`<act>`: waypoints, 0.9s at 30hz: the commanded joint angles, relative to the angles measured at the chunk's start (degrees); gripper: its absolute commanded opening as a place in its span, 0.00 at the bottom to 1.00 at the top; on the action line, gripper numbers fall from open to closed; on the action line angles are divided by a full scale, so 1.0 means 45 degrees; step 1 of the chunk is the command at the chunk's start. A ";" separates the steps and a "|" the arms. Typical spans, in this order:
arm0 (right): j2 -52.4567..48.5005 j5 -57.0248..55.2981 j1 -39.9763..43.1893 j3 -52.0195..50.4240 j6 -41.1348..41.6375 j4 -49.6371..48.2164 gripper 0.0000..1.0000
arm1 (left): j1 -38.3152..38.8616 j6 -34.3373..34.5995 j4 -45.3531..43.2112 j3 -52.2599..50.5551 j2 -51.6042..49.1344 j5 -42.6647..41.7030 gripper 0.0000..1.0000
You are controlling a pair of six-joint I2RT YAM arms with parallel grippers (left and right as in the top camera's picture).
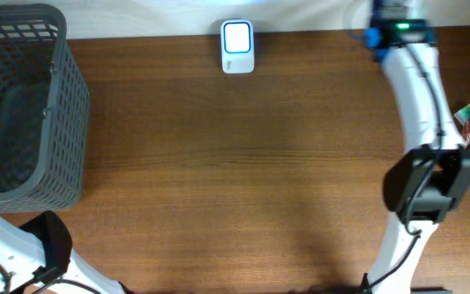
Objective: Scan the item barcode
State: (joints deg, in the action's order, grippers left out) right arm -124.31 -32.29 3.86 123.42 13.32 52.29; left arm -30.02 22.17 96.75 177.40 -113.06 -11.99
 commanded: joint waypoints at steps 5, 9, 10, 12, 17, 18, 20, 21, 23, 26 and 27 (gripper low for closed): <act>-0.2006 0.2506 0.3551 -0.0092 0.1258 0.2589 0.04 | -0.0034 0.0068 -0.0015 0.0000 0.0034 0.0000 0.99; -0.1899 0.1734 0.4609 -0.0083 0.1399 0.3400 0.64 | -0.0034 0.0068 -0.0010 0.0000 0.0034 0.0000 0.99; -0.1792 0.1642 0.4828 -0.0083 0.1399 0.3735 0.72 | -0.0034 0.0068 -0.0010 0.0000 0.0034 0.0000 0.99; -0.1428 0.1559 0.5270 -0.0073 0.1627 0.4381 0.76 | -0.0034 0.0068 -0.0010 0.0000 0.0034 0.0000 0.99; 0.1224 0.2764 0.5455 -0.0078 0.2297 0.5722 0.99 | -0.0034 0.0068 -0.0010 0.0000 0.0034 0.0000 0.99; 0.2404 0.3546 0.5178 -0.0078 0.2297 0.6203 0.99 | -0.0034 0.0068 -0.0010 0.0000 0.0034 0.0000 0.99; 0.3954 0.3891 0.4585 -0.0078 0.2297 0.6907 0.99 | -0.0034 0.0068 -0.0015 0.0000 0.0034 0.0000 0.99; 0.4877 0.3920 0.4099 -0.0078 0.2297 0.7271 0.99 | -0.0034 0.0068 -0.0010 0.0000 0.0034 0.0000 0.99; 0.6581 0.3939 0.3045 -0.0087 0.2181 0.8087 0.99 | -0.0034 0.0068 -0.0015 0.0000 0.0034 0.0000 0.99; 0.8019 0.4386 0.1923 -0.0092 0.2050 0.9156 0.99 | -0.0034 0.0068 -0.0015 0.0000 0.0034 -0.0005 0.99; 0.8558 0.5280 0.1209 -0.0092 0.2040 1.0010 0.99 | -0.0034 0.0068 -0.0010 0.0000 0.0034 0.0000 0.99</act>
State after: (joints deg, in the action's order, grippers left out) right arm -88.97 -14.37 13.87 123.15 22.48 92.58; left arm -30.02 22.17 96.71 177.40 -113.06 -12.01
